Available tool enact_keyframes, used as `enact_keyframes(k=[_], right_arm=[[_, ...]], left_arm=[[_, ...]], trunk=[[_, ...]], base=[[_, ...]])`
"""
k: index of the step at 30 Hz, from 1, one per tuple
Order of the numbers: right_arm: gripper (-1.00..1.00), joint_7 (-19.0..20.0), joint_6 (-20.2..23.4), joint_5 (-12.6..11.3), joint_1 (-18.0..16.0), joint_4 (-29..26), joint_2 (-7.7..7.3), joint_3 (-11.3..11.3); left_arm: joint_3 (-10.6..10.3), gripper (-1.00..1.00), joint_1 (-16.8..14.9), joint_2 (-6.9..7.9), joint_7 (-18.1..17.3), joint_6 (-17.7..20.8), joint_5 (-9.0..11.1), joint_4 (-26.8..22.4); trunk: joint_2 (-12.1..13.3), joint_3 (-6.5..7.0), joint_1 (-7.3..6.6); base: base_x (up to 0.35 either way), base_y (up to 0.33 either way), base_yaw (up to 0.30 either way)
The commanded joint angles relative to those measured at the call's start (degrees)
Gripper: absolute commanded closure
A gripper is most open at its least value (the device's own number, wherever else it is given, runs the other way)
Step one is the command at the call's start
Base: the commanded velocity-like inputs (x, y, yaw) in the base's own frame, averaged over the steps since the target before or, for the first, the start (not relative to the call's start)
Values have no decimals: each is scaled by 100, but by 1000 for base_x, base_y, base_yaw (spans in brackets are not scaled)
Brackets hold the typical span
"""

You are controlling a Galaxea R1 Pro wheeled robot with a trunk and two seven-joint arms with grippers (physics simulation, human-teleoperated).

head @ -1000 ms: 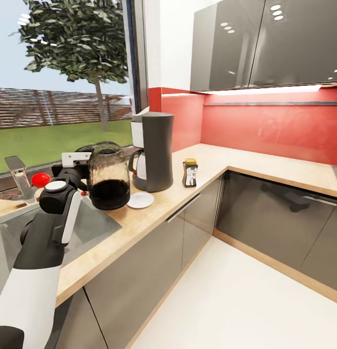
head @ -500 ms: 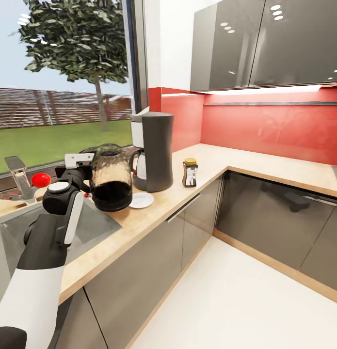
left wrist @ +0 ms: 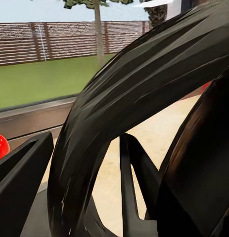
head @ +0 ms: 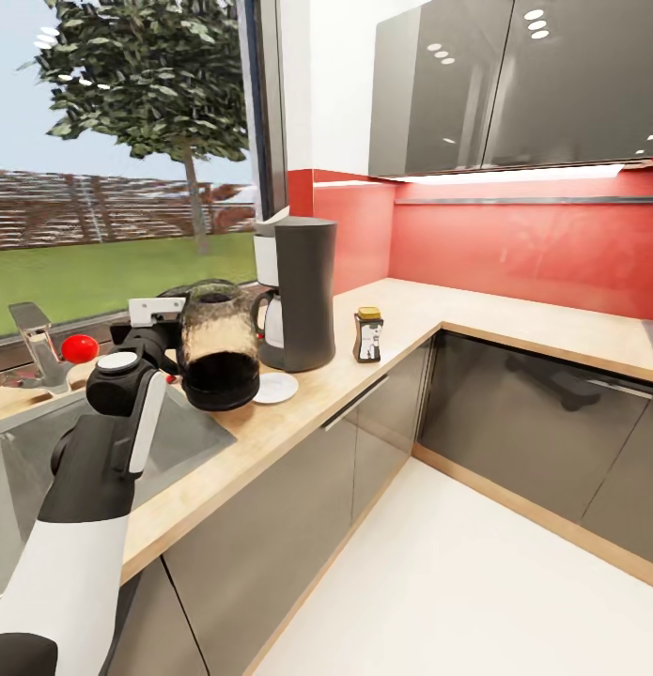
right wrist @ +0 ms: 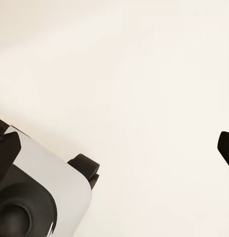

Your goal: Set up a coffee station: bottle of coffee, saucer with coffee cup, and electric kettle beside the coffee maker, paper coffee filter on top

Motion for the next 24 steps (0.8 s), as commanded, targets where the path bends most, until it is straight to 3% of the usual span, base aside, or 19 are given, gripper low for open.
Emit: enact_keyframes(k=[1, 24], right_arm=[[-100, 17, -12, -60, -6, 4, -5, 34], [-100, 16, -12, -57, -6, 5, -5, 34]], left_arm=[[-14, 100, -6, 5, 33, 37, -32, -7], [-13, 100, -6, -5, 32, 64, -33, -30]], trunk=[[-3, -6, 0], [-3, -6, 0]], base=[[0, 0, 0], [-29, 0, 0]])
